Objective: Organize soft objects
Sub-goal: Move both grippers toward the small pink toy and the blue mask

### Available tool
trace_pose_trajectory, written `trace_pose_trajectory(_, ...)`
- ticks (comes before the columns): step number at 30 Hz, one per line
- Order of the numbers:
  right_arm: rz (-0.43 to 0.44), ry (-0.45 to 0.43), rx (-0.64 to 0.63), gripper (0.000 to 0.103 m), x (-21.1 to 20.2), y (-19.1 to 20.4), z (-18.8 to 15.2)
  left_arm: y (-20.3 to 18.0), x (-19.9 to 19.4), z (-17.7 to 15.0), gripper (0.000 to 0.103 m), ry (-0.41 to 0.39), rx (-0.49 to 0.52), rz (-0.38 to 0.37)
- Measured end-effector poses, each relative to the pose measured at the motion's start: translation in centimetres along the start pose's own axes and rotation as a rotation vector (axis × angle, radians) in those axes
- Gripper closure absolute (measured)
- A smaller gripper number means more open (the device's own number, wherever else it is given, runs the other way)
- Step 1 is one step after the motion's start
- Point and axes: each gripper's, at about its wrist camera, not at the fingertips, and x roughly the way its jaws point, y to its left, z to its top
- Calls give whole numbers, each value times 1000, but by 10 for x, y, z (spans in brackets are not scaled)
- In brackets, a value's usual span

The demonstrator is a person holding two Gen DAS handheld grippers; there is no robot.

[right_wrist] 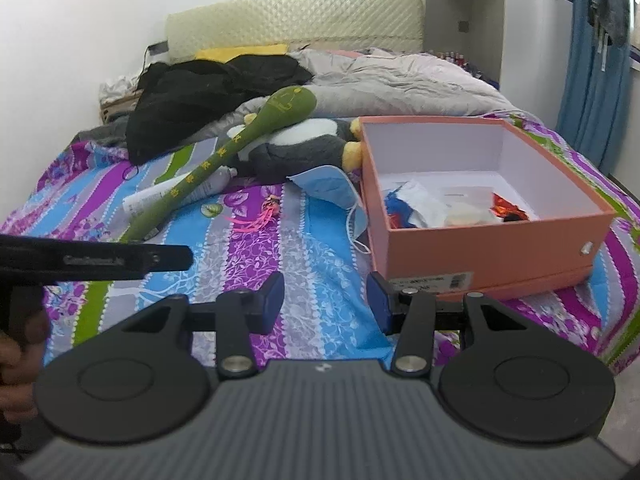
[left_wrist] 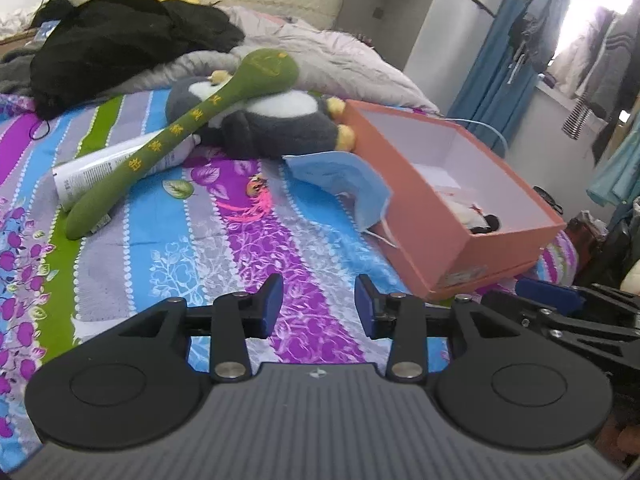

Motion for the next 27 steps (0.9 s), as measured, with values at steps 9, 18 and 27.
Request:
trace_pose_trajectory(9,11,23,-90,55,63,15,19,38,50,9,58,-13,-118,49)
trace_pose_trajectory(18,-62,27,-183,55,127,19,41,70,106,40,58,-38,-175,73)
trace_pose_trajectory(27,-112,1,-230,62,179,25,71,76,166,81,58,-41,-173,29)
